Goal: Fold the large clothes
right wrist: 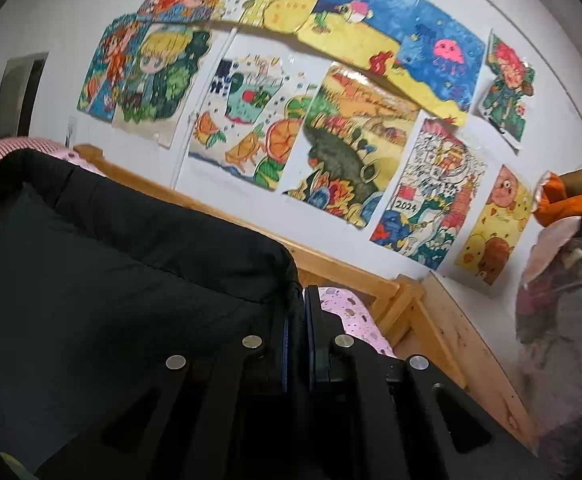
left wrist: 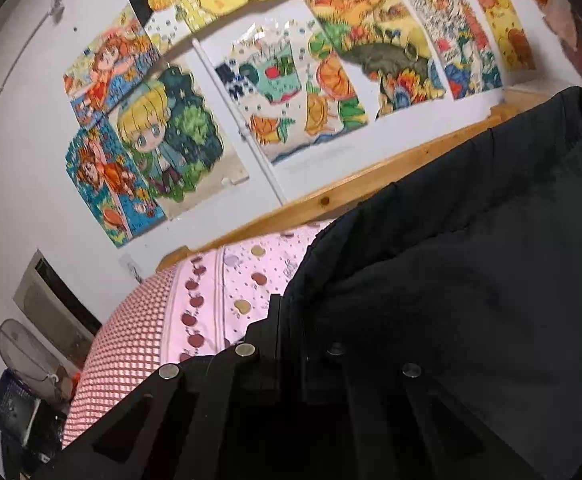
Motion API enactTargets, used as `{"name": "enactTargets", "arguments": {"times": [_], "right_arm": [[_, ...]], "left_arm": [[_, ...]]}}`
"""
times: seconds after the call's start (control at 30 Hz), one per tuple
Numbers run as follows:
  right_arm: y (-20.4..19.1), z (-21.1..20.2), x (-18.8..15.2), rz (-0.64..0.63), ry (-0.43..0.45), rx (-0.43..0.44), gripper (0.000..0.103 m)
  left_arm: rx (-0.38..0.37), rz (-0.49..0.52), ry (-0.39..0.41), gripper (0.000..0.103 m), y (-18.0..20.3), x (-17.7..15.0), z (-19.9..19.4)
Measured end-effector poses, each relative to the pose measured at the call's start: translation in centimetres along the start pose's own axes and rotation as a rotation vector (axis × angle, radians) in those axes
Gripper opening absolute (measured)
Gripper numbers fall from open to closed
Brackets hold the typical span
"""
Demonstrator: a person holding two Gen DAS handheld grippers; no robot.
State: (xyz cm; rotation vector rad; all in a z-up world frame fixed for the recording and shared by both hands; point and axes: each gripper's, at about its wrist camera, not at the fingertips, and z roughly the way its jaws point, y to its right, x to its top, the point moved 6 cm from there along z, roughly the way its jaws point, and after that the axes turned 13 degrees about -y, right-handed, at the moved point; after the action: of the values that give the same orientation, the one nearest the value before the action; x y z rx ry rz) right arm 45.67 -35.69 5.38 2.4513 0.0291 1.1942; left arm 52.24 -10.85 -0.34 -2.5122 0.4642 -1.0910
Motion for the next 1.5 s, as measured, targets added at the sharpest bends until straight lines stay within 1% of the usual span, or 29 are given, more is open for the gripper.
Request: {"name": "enactTargets", "arguments": {"times": [0.1,0.2,0.37,0.57,0.63,0.73,0.83,0.87,0.9,0.93,0.97,1.0,1.03,1.07,1.1,1.13,1.17,1.2,1.27,1.37,1.4,1.43,1.5], "right_arm": [[-0.7,2.1,-0.1,-0.002,-0.021,0.006,0.006],[-1.3,3.9,-0.7,0.008,-0.056,0.022,0.006],[-1.6,5.6,-1.9,0.021,-0.089,0.033,0.006],[-2.2,6.5,-2.4,0.007,-0.096,0.028,0.006],[-2.2,6.5,-2.5,0.015,-0.089,0.044,0.006],[-1.7,6.3,-3.0,0.049,-0.07,0.091,0.009],[-0.9,6.1,-3.4,0.088,-0.059,0.137,0.015],[-0.6,5.9,-3.4,0.096,-0.057,0.143,0.019],[-0.3,5.8,-3.4,0.104,-0.055,0.144,0.028],[0.0,5.3,-3.4,0.114,-0.042,0.149,0.036],[0.5,4.6,-3.4,0.126,-0.017,0.158,0.057],[0.8,3.7,-3.3,0.136,0.01,0.165,0.071],[1.2,3.0,-3.2,0.141,0.03,0.174,0.073],[1.4,2.5,-3.1,0.14,0.037,0.184,0.073],[1.5,1.9,-3.1,0.136,0.039,0.198,0.074],[1.4,1.3,-3.3,0.126,0.037,0.224,0.075],[1.4,0.9,-3.4,0.118,0.035,0.241,0.078],[1.1,0.5,-3.7,0.107,0.031,0.265,0.083],[0.4,-0.1,-4.6,0.086,0.015,0.334,0.087],[-1.1,0.1,-6.1,0.05,-0.042,0.437,0.088],[-1.6,0.4,-6.5,0.036,-0.064,0.448,0.088],[-2.2,1.3,-7.1,0.007,-0.102,0.439,0.088],[-2.8,2.6,-7.7,-0.019,-0.14,0.411,0.088]], "left_arm": [[-0.02,-0.003,-0.059,0.006,0.6,0.3,1.9],[-0.045,-0.008,-0.099,0.007,1.0,0.4,3.4],[-0.041,0.014,-0.1,0.007,1.8,0.5,4.3],[-0.04,0.027,-0.117,0.007,2.5,0.4,5.5],[-0.044,0.024,-0.12,0.008,2.6,0.3,5.6],[-0.095,-0.01,-0.125,0.011,2.2,0.2,5.3],[-0.173,-0.075,-0.135,0.015,1.3,0.1,5.1],[-0.197,-0.097,-0.135,0.015,1.0,0.1,5.1],[-0.227,-0.124,-0.134,0.017,0.6,0.0,4.9],[-0.252,-0.144,-0.131,0.019,0.4,0.0,4.7],[-0.285,-0.168,-0.116,0.023,0.0,-0.1,4.2],[-0.305,-0.183,-0.098,0.035,-0.2,-0.2,3.8],[-0.321,-0.197,-0.077,0.059,-0.4,-0.3,3.3],[-0.336,-0.212,-0.044,0.074,-0.7,-0.4,2.4],[-0.345,-0.222,0.002,0.091,-0.9,-0.5,1.5],[-0.349,-0.229,0.062,0.093,-1.1,-0.7,0.2],[-0.356,-0.222,0.093,0.094,-1.1,-0.8,-0.6],[-0.375,-0.196,0.115,0.095,-0.8,-1.1,-1.4],[-0.391,-0.137,0.13,0.096,0.3,-1.8,-2.4],[-0.394,-0.048,0.094,0.097,2.4,-2.9,-2.0],[-0.381,-0.024,0.076,0.097,3.0,-3.2,-1.5],[-0.366,-0.007,0.06,0.097,3.5,-3.5,-1.1],[-0.324,0.011,0.033,0.099,4.1,-3.7,0.2]]}}
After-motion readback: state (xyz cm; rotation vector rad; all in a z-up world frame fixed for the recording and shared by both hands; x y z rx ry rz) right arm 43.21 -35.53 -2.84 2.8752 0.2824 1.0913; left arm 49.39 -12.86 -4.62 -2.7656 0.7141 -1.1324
